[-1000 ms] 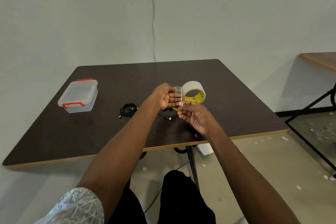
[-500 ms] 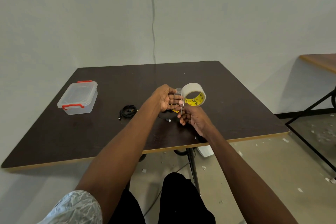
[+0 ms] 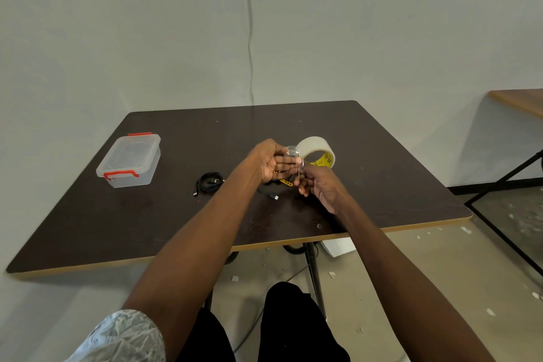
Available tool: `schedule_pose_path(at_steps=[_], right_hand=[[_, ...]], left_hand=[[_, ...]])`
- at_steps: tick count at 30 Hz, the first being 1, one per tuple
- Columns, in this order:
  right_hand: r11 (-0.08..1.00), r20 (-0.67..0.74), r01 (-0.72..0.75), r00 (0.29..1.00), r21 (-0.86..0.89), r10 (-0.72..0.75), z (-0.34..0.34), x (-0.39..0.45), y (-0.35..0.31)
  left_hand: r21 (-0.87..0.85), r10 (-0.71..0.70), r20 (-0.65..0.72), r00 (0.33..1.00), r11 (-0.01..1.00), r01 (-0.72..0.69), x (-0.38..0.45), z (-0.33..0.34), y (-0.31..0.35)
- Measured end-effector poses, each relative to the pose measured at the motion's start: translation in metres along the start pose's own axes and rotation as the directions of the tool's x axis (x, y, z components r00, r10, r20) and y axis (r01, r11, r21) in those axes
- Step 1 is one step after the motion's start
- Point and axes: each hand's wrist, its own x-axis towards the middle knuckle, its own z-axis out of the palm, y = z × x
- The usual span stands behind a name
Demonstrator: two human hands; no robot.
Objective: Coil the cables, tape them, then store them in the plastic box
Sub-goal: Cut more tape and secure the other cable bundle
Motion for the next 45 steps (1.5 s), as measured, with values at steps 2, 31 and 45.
schedule_pose_path(at_steps=[2, 31, 45], right_hand=[[1.000, 0.026, 0.004, 1.000, 0.003, -0.005, -0.0009, 0.0004, -0.0014], [0.998, 0.048, 0.014, 0.999, -0.058, -0.011, -0.0024, 0.0033, -0.0093], [0.998, 0.020, 0.063, 0.998, -0.002, -0.063, 0.0010, -0.0012, -0.0100]], left_hand=[[-0.004, 0.002, -0.004, 1.000, 1.000, -0.002, 0.0002, -0.0005, 0.0001], [-0.032, 0.008, -0.058, 0.998, 0.999, -0.010, 0.0058, 0.0042, 0.0012], [-0.042, 0.009, -0.043, 0.999, 0.999, -0.011, 0.0047, 0.0054, 0.0024]])
